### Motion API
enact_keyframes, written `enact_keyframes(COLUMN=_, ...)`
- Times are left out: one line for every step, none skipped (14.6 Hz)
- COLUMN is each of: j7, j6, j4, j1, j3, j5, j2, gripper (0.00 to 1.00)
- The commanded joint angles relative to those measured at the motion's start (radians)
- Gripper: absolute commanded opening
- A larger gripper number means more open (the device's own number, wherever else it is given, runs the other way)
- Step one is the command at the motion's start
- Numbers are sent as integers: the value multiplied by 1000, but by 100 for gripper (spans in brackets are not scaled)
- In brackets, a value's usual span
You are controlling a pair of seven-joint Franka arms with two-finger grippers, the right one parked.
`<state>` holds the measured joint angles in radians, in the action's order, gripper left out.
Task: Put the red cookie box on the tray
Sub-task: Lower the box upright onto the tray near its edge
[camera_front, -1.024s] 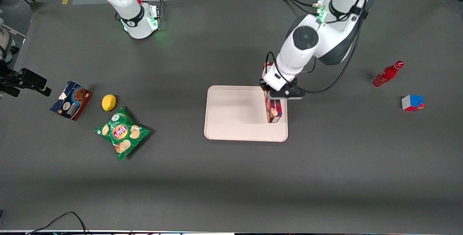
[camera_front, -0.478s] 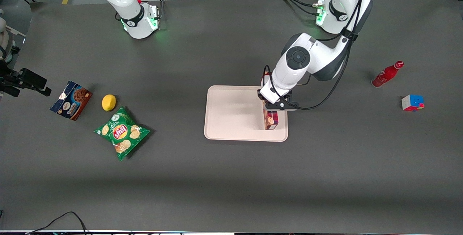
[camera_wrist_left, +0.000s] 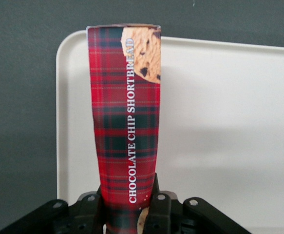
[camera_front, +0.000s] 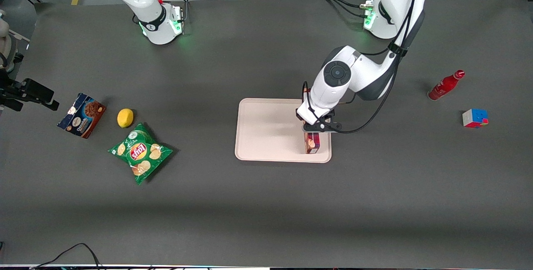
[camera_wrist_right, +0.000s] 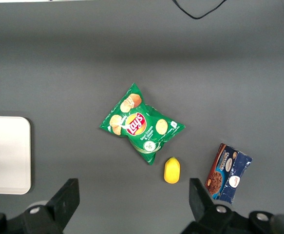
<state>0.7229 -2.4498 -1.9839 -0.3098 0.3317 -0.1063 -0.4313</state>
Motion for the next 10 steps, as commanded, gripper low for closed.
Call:
enact_keyframes(j7=67, j6=2, j4=63, j1=-3, j3=0, j5=-59, j2=-47, gripper=0)
enact_keyframes(j7=67, j6=0, j4=71, j1=-3, j3=0, j5=-59, j2=-58, gripper=0)
enact_keyframes(j7=67, j6=-9, j4=76, j1=-3, j3=0, j5=-62, j2=-69, gripper=0)
enact_keyframes(j7=67, j6=-12, j4=83, j1=-3, j3=0, j5=-62, j2=-78, gripper=0)
enact_keyframes(j7=67, j6=-12, j4=89, j1=-3, j3=0, j5=-64, j2=-89, gripper=0)
enact_keyframes(j7=66, j6=-12, j4=92, j1=-3, j3=0, j5=-69, j2=-95, gripper=0)
enact_keyframes(j7=66, j6=-14, j4=97, j1=-3, j3=0, j5=-87, j2=-101, gripper=0)
enact_keyframes(j7=66, j6=-12, j4=103, j1=-3, j3=-2, j5=-98, j2=-106, gripper=0)
enact_keyframes(j7=66, j6=-12, j4=106, j1=-3, j3=-2, j5=-98, j2=-109, gripper=0)
enact_keyframes(j7=64, j6=-12, j4=114, j1=-3, j3=-2, j5=-99, j2=-113, gripper=0)
